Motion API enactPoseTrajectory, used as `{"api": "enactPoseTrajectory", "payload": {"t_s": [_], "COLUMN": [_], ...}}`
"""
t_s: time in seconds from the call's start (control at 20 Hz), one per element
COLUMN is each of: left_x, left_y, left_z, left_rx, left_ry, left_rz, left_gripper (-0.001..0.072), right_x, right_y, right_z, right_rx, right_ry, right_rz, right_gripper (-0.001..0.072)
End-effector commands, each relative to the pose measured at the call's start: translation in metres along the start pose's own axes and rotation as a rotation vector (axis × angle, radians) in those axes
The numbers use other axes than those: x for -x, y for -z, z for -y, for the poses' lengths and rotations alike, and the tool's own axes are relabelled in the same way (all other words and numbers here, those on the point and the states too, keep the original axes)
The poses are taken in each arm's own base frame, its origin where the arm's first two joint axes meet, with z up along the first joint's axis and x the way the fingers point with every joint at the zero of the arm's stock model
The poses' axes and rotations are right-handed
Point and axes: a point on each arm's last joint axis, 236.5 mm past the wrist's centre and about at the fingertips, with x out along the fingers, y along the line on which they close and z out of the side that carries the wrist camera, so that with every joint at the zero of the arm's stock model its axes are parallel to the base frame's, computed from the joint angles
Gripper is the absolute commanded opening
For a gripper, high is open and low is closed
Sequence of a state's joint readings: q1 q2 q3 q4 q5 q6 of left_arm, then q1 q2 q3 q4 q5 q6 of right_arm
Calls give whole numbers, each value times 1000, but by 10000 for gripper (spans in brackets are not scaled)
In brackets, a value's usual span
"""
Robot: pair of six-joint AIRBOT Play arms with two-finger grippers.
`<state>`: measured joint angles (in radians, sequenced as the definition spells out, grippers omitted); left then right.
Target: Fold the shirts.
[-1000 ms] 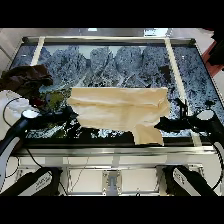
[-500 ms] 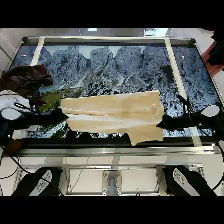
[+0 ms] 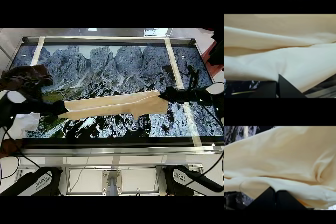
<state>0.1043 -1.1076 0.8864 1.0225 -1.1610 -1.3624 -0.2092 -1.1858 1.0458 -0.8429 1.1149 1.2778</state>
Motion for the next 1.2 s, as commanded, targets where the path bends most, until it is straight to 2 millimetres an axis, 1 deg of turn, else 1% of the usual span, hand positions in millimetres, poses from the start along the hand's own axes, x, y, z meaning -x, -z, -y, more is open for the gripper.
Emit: {"api": "enactPoseTrajectory", "payload": {"t_s": [0.0, 0.1, 0.2, 0.35, 0.45, 0.55, 0.65, 0.8, 0.9, 0.95, 1.0, 1.05, 1.1, 1.15], "left_x": [-45, -65, -79, -89, -92, -91, -91, -90, -91, -91, -90, -87, -82, -77], "left_y": [6, 2, -2, -16, -34, -51, -63, -64, -63, -63, -65, -70, -75, -82], "left_z": [-11, -23, -31, -43, -46, -50, -51, -51, -49, -48, -47, -44, -40, -35], "left_rx": [-39, -17, 3, 19, 36, 68, 88, 90, 94, 91, 89, 85, 80, 71], "left_ry": [-81, -126, -150, -183, -194, -210, -210, -210, -203, -200, -198, -194, -188, -182], "left_rz": [-102, -124, -148, -130, -53, 25, 76, 83, 77, 76, 80, 88, 92, 99], "left_gripper": [8, 8, 8, 8, 8, 8, 8, 9, 17, 153, 466, 683, 700, 700], "right_x": [-41, -68, -93, -123, -139, -151, -157, -157, -157, -155, -151, -146, -139, -129], "right_y": [-32, -40, -39, -26, -15, -7, -4, -7, -8, -11, -17, -24, -33, -44], "right_z": [9, 23, 43, 74, 89, 99, 105, 107, 102, 98, 93, 86, 77, 64], "right_rx": [9, -9, -39, -78, -101, -121, -129, -129, -144, -150, -138, -123, -100, -73], "right_ry": [5, 21, 42, 81, 97, 105, 113, 116, 97, 86, 78, 67, 52, 33], "right_rz": [13, 1, -26, -72, -108, -132, -139, -125, -120, -112, -107, -99, -91, -81], "right_gripper": [29, 28, 29, 29, 28, 29, 29, 30, 32, 47, 48, 50, 59, 92]}}
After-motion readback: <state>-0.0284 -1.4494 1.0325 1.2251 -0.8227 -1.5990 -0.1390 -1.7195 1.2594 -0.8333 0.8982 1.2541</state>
